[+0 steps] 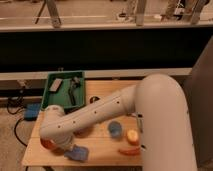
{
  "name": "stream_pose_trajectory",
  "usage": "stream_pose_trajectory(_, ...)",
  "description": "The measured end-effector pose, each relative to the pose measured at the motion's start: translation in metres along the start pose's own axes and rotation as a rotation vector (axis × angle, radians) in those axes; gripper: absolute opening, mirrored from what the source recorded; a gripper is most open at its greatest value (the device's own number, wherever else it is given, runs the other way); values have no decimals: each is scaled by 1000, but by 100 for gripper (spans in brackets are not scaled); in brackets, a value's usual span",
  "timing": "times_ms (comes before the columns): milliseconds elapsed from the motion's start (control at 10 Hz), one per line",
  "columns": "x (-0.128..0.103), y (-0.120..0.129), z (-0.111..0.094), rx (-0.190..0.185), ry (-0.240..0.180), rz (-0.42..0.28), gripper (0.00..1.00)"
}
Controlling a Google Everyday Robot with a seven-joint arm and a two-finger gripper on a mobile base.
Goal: Wipe table surface with sponge
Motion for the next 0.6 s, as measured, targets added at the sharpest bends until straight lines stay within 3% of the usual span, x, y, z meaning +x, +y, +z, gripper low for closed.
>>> stream_pose_trajectory(200, 23, 2, -2, 15, 18, 36, 0)
stream_pose_trajectory(600, 73, 52, -11, 30, 49, 189, 0)
